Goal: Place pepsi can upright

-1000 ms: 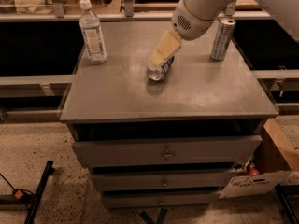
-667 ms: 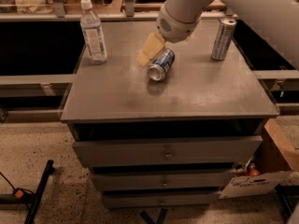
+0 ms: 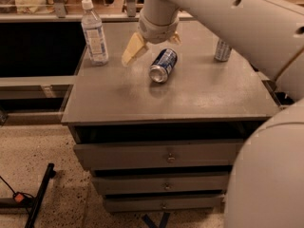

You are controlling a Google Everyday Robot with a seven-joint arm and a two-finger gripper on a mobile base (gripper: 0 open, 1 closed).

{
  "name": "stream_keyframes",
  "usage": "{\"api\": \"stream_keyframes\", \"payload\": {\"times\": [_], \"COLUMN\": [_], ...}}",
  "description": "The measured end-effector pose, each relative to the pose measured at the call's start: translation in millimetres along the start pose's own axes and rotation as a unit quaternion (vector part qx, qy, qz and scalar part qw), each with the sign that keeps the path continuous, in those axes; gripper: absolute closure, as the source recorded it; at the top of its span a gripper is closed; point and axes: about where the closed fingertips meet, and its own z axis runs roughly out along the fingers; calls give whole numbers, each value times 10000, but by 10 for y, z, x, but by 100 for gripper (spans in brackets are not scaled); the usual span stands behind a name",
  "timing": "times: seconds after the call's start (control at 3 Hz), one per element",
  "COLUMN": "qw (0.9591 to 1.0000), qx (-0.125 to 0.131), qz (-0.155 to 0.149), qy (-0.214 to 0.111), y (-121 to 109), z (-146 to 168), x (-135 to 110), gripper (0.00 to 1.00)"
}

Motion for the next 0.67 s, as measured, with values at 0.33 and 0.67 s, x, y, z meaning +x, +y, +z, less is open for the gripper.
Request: {"api": "stream_keyframes", "payload": {"times": [0.33, 0.67], "qw": [9986, 9948], "qx": [150, 274], "qz": [508, 967], "qy": [37, 143], "y": [-43, -97], "z": [145, 240], "x": [-118, -119], "gripper": [0, 0]}}
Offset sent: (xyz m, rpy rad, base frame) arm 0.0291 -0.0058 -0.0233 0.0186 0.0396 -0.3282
